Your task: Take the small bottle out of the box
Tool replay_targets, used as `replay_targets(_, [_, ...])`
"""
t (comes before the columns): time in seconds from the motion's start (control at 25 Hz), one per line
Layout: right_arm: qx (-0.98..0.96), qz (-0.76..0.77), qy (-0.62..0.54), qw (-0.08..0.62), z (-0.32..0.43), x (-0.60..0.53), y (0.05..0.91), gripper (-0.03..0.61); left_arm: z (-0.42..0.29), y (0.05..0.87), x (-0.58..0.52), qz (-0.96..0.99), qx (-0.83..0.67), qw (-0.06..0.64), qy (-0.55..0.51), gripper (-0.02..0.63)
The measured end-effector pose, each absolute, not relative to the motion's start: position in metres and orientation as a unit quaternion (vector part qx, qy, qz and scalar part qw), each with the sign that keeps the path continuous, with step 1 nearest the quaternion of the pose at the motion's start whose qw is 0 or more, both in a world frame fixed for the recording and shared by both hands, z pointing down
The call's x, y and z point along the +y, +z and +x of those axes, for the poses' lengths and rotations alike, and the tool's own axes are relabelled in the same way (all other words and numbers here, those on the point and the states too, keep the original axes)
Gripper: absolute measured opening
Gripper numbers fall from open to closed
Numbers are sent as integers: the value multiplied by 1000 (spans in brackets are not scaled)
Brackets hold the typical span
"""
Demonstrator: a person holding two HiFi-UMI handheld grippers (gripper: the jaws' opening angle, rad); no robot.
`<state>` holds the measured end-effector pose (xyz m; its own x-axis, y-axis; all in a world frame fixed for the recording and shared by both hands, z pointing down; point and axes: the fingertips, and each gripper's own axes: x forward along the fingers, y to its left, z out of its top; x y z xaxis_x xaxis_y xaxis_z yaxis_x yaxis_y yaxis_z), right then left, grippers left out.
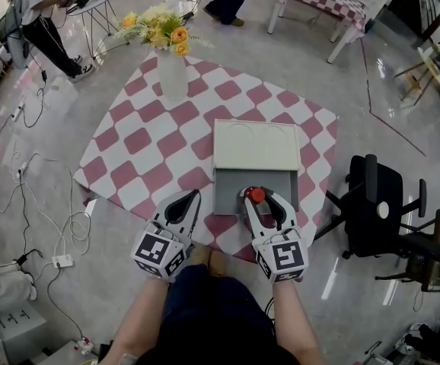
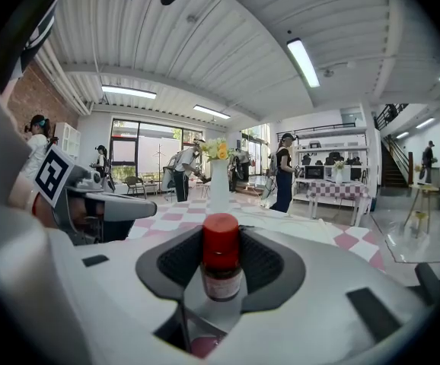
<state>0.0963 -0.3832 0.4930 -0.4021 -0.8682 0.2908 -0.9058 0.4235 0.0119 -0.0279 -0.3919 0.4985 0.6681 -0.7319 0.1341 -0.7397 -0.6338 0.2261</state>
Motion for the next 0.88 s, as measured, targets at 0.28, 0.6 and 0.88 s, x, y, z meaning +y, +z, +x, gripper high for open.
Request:
replay_targets(0.28, [-836, 532, 63, 118, 99, -380, 476, 144, -26, 483, -392, 905, -406, 124, 6, 3])
replay_targets(0.6, [-835, 536, 52, 111, 103, -379, 460, 144, -25, 466, -394, 908, -404, 112, -5, 3])
replay_targets(0.88, [-836, 538, 42, 105, 102, -382, 446, 144, -28, 453, -400, 909, -404, 105, -12, 3])
